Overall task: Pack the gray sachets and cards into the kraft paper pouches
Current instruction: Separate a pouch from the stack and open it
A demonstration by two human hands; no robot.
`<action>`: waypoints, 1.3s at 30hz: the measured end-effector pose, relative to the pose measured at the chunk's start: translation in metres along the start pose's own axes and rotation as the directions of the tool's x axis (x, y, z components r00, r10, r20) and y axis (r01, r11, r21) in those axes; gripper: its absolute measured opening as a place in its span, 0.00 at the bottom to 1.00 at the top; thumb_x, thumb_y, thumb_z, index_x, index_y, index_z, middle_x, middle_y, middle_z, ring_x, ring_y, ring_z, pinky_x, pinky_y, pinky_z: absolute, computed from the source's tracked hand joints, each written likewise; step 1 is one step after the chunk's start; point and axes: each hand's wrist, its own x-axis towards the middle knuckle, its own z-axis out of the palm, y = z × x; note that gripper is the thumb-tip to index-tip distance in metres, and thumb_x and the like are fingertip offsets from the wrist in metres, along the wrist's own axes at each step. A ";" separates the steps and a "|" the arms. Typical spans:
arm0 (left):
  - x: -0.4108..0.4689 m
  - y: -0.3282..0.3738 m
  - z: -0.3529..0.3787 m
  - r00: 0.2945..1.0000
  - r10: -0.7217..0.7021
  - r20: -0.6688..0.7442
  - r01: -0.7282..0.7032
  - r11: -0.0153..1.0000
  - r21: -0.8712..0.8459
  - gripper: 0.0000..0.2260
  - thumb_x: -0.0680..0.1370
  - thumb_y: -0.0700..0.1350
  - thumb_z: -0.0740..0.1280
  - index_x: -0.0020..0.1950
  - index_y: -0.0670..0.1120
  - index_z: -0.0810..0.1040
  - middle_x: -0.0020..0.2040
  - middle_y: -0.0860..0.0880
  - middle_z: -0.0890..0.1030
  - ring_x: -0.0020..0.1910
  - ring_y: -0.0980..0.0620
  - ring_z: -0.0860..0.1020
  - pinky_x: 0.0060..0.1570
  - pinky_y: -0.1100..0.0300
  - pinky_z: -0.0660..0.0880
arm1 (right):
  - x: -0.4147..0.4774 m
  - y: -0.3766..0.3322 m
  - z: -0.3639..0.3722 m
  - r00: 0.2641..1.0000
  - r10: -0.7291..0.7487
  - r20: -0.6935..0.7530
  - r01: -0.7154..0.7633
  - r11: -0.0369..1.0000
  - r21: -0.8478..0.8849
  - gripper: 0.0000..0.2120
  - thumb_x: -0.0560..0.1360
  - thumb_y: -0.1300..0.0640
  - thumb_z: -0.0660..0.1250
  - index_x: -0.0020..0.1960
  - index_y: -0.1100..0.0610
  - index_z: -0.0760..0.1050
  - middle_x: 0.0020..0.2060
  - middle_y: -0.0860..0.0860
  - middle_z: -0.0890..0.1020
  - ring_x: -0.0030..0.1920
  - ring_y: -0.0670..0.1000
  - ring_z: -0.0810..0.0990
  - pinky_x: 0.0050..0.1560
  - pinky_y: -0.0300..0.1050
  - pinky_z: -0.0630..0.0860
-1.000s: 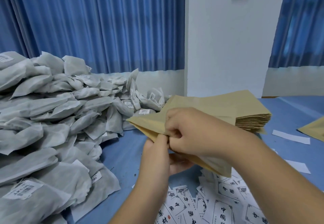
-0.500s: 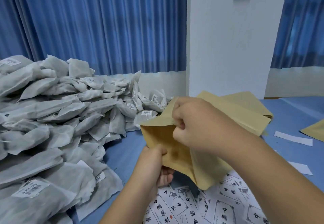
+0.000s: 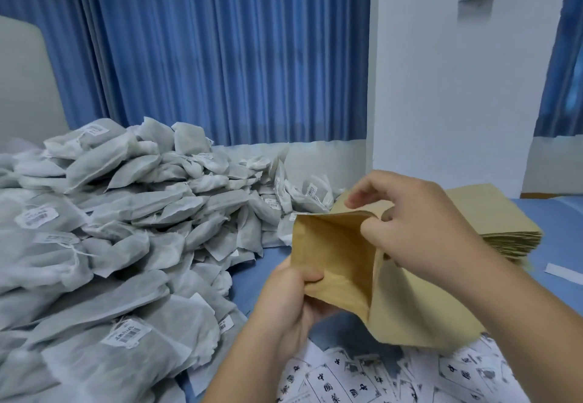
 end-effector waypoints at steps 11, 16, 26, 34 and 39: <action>-0.017 0.044 -0.008 0.913 0.356 -0.201 -0.234 0.857 0.459 0.18 0.77 0.37 0.64 0.61 0.55 0.69 0.51 0.50 0.77 0.25 0.56 0.78 0.25 0.58 0.77 | 0.029 -0.029 0.030 0.991 0.115 0.063 -0.119 0.992 0.053 0.17 0.70 0.66 0.65 0.38 0.44 0.82 0.21 0.36 0.74 0.25 0.38 0.73 0.26 0.28 0.63; -0.007 0.100 -0.026 0.743 0.663 -0.094 -0.280 0.436 0.855 0.07 0.78 0.45 0.63 0.54 0.53 0.74 0.50 0.56 0.76 0.43 0.52 0.80 0.43 0.53 0.80 | 0.030 -0.021 0.038 0.992 0.112 0.063 -0.115 0.992 0.045 0.18 0.69 0.67 0.65 0.39 0.45 0.82 0.22 0.38 0.74 0.30 0.38 0.70 0.29 0.29 0.62; 0.005 0.232 -0.089 0.567 0.801 0.194 0.483 -0.514 0.709 0.23 0.74 0.51 0.67 0.67 0.50 0.67 0.62 0.45 0.69 0.58 0.43 0.72 0.52 0.48 0.70 | 0.028 -0.012 0.044 0.992 0.111 0.062 -0.116 0.991 0.072 0.20 0.69 0.68 0.65 0.40 0.42 0.81 0.25 0.30 0.75 0.30 0.33 0.75 0.28 0.29 0.67; 0.030 0.256 -0.133 0.600 0.795 -0.090 0.574 -0.349 0.741 0.32 0.72 0.68 0.63 0.67 0.50 0.61 0.64 0.44 0.70 0.61 0.40 0.72 0.53 0.43 0.69 | 0.027 -0.016 0.049 0.991 0.087 0.102 -0.092 0.995 0.046 0.21 0.69 0.68 0.65 0.38 0.40 0.78 0.22 0.28 0.72 0.26 0.39 0.74 0.31 0.30 0.69; 0.029 0.258 -0.151 0.587 0.768 -0.256 0.582 -0.181 0.793 0.28 0.75 0.58 0.66 0.68 0.44 0.63 0.64 0.41 0.71 0.62 0.39 0.71 0.59 0.43 0.71 | 0.026 -0.013 0.051 0.990 0.091 0.111 -0.096 0.995 0.037 0.21 0.69 0.67 0.64 0.38 0.39 0.78 0.20 0.36 0.74 0.22 0.44 0.70 0.27 0.33 0.67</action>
